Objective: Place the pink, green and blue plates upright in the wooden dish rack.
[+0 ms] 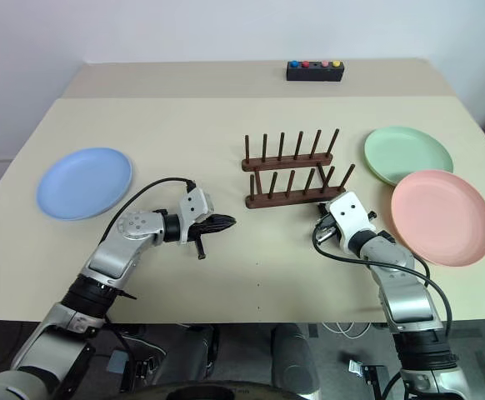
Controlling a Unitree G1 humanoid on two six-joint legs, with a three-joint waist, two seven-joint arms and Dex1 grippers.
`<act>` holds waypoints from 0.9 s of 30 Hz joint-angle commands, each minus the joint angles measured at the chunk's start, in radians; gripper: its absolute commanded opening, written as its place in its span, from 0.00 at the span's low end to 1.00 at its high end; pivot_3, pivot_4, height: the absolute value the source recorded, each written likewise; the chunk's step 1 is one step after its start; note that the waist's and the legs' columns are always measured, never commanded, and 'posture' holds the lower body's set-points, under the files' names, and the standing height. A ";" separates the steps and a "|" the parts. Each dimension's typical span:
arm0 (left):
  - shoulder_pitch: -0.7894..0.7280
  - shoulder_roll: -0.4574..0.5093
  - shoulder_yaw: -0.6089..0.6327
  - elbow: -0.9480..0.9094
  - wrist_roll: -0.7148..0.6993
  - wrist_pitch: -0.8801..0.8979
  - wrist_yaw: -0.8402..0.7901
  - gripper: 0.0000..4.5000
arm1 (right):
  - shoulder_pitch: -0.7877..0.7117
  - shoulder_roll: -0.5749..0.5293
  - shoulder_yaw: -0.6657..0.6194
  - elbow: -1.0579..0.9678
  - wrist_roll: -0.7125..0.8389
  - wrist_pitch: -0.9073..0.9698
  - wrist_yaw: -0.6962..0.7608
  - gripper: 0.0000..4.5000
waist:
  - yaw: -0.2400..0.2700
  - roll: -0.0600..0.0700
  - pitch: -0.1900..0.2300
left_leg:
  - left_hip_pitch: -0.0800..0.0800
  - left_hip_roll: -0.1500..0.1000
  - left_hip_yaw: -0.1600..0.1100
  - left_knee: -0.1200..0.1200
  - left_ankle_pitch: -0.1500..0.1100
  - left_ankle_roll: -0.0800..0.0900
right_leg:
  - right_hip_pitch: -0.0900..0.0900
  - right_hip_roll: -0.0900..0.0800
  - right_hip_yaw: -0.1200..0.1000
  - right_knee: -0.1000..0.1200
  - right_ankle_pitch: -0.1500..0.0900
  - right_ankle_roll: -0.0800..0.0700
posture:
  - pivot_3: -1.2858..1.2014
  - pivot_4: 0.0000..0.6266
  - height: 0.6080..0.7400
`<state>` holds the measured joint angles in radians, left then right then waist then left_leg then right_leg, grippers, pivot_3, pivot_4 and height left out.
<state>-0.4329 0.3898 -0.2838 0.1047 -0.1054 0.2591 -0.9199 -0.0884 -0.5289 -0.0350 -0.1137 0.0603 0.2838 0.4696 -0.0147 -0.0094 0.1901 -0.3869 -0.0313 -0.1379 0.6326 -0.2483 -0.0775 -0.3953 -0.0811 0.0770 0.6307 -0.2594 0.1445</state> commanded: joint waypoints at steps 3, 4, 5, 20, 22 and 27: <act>-0.040 -0.080 -0.046 0.032 0.034 -0.002 0.045 0.02 | -0.008 -0.003 -0.013 -0.019 0.000 -0.005 0.002 0.00 | 0.002 0.000 0.000 | 0.000 0.000 0.000 0.000 0.000 0.000 | 0.000 0.000 0.000 0.000 0.000 0.000 | 0.52 0.24 1.00; -0.044 -0.090 -0.049 0.038 0.039 -0.004 0.048 0.02 | -0.009 -0.003 -0.013 -0.018 -0.001 -0.005 0.002 0.00 | 0.001 0.000 0.000 | 0.000 0.000 0.000 0.000 0.000 0.000 | 0.000 0.000 0.000 0.000 0.000 0.000 | 0.52 0.24 1.00; -0.047 -0.098 -0.053 0.046 0.045 -0.007 0.052 0.02 | -0.011 -0.003 -0.012 -0.016 -0.001 -0.005 0.001 0.00 | 0.000 0.000 0.000 | 0.000 0.000 0.000 0.000 0.000 0.000 | 0.000 0.000 0.000 0.000 0.000 0.000 | 0.52 0.24 1.00; -0.129 -0.147 -0.014 0.234 0.117 -0.095 0.234 0.02 | -0.012 -0.001 -0.017 -0.015 -0.002 -0.005 -0.005 0.00 | -0.002 0.000 0.000 | 0.001 0.000 0.000 0.000 0.000 0.000 | 0.000 0.000 0.000 0.000 0.000 0.000 | 0.52 0.24 1.00; -0.133 -0.147 -0.013 0.245 0.118 -0.104 0.242 0.02 | -0.013 -0.002 -0.018 -0.013 -0.003 -0.006 -0.005 0.00 | -0.002 0.000 0.000 | 0.001 0.000 0.000 0.000 0.000 0.000 | 0.000 0.000 0.000 0.000 0.000 0.000 | 0.52 0.24 1.00; -0.134 -0.147 -0.015 0.254 0.114 -0.115 0.245 0.02 | -0.012 -0.004 -0.019 -0.017 -0.003 -0.006 -0.004 0.00 | -0.002 0.000 0.000 | 0.001 0.000 0.000 0.000 0.000 0.000 | 0.000 0.000 0.000 0.000 0.000 0.000 | 0.52 0.24 1.00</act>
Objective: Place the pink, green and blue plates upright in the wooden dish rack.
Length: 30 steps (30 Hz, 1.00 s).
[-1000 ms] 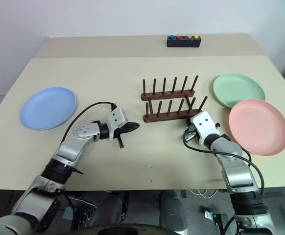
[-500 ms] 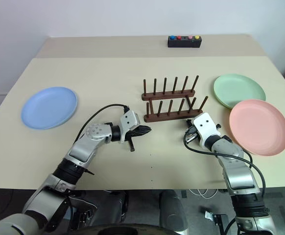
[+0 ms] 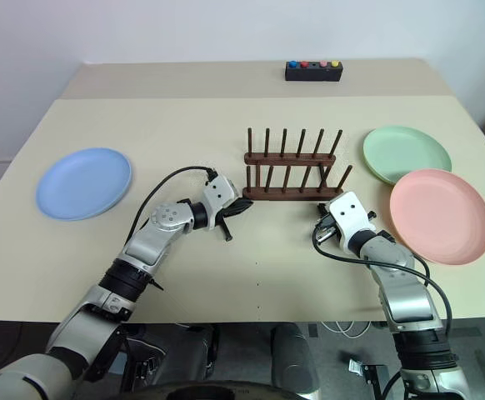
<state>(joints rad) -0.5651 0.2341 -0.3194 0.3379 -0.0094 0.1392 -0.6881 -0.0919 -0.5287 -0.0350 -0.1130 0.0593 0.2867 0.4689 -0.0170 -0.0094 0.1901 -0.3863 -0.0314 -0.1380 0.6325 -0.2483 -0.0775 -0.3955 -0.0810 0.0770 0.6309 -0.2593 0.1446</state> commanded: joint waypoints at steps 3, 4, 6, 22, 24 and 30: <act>0.009 0.014 0.021 0.001 0.003 0.004 -0.007 0.02 | 0.005 -0.013 -0.027 -0.041 0.002 -0.007 0.002 0.00 | 0.000 0.000 0.000 | 0.000 0.000 0.000 0.000 0.000 0.000 | 0.000 0.000 0.000 0.000 0.000 0.000 | 0.52 0.24 1.00; 0.019 0.021 0.026 -0.018 -0.012 0.005 -0.025 0.02 | 0.020 -0.023 -0.037 -0.066 0.010 -0.008 0.012 0.00 | 0.000 0.000 0.000 | 0.000 0.000 0.000 0.000 0.000 0.000 | 0.000 0.000 0.000 0.000 0.000 0.000 | 0.52 0.24 1.00; 0.042 0.035 0.043 -0.062 -0.050 0.016 -0.065 0.02 | 0.056 -0.045 -0.064 -0.127 0.030 -0.016 0.039 0.00 | -0.001 0.000 0.000 | 0.000 0.000 0.000 0.000 0.000 0.000 | 0.000 0.000 0.000 0.000 0.000 0.000 | 0.52 0.24 1.00; 0.172 0.098 0.036 -0.347 -0.248 0.142 -0.318 0.01 | 0.266 -0.183 -0.478 -0.347 0.112 0.240 0.035 1.00 | 0.004 0.000 0.000 | -0.002 0.000 0.000 0.000 0.000 0.000 | -0.001 0.000 0.000 0.000 0.000 0.000 | 0.52 0.24 1.00; 0.167 0.088 0.029 -0.340 -0.242 0.137 -0.314 0.01 | 0.279 -0.161 -0.477 -0.339 0.115 0.287 0.015 1.00 | 0.004 0.000 0.000 | -0.002 0.000 0.000 0.000 0.000 0.000 | -0.001 0.000 0.000 0.000 0.000 0.000 | 0.52 0.24 1.00; 0.183 0.085 0.020 -0.359 -0.253 0.137 -0.320 0.01 | 0.316 -0.128 -0.419 -0.330 0.105 0.348 -0.010 1.00 | 0.002 0.000 0.000 | -0.002 0.000 0.000 0.000 0.000 0.000 | -0.001 -0.001 0.000 0.000 0.000 0.000 | 0.52 0.24 1.00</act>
<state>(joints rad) -0.3861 0.3180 -0.3003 0.0180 -0.2484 0.2806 -1.0010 0.2267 -0.6620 -0.4508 -0.4302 0.1696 0.6321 0.4697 -0.0149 -0.0090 0.1902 -0.3881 -0.0315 -0.1378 0.6322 -0.2484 -0.0774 -0.3965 -0.0815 0.0772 0.6304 -0.2596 0.1444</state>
